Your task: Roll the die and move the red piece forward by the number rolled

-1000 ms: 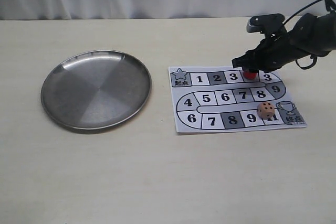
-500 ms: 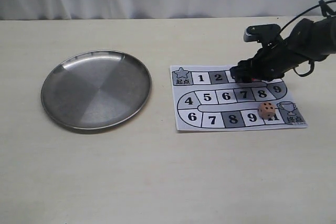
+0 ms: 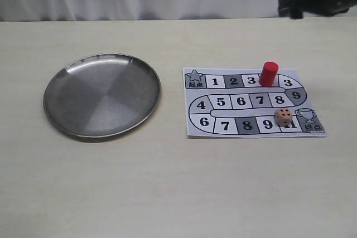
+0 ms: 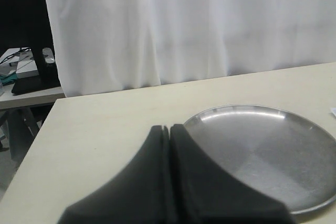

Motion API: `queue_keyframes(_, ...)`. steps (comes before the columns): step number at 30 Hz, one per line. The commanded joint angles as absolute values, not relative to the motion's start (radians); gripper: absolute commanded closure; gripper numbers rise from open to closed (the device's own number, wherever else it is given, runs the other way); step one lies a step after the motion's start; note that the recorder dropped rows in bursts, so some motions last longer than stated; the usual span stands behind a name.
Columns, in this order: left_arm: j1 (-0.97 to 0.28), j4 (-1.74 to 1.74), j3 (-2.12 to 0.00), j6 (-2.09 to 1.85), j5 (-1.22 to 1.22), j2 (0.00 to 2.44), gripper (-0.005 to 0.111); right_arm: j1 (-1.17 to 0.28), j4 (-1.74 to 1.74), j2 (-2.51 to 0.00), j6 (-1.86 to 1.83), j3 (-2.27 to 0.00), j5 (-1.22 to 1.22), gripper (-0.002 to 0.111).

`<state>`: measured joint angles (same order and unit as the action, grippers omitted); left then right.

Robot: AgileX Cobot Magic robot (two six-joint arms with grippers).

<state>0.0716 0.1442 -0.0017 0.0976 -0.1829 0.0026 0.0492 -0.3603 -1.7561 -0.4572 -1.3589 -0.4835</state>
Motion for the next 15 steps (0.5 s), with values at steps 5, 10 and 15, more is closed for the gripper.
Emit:
queue_keyframes(5, 0.075, 0.144, 0.000, 0.099, -0.174, 0.000, 0.107, 0.138, -0.412, -1.492, -0.456, -1.216, -0.486, 0.104)
queue_keyframes(10, 0.075, 0.144, 0.000, 0.099, -0.174, 0.000, 0.107, 0.138, -0.489, -1.324, -0.463, -0.989, -0.285, 0.104)
queue_keyframes(15, 0.075, 0.144, 0.000, 0.099, -0.174, 0.000, 0.107, 0.138, -0.523, -1.125, -0.455, -0.725, -0.110, 0.104)
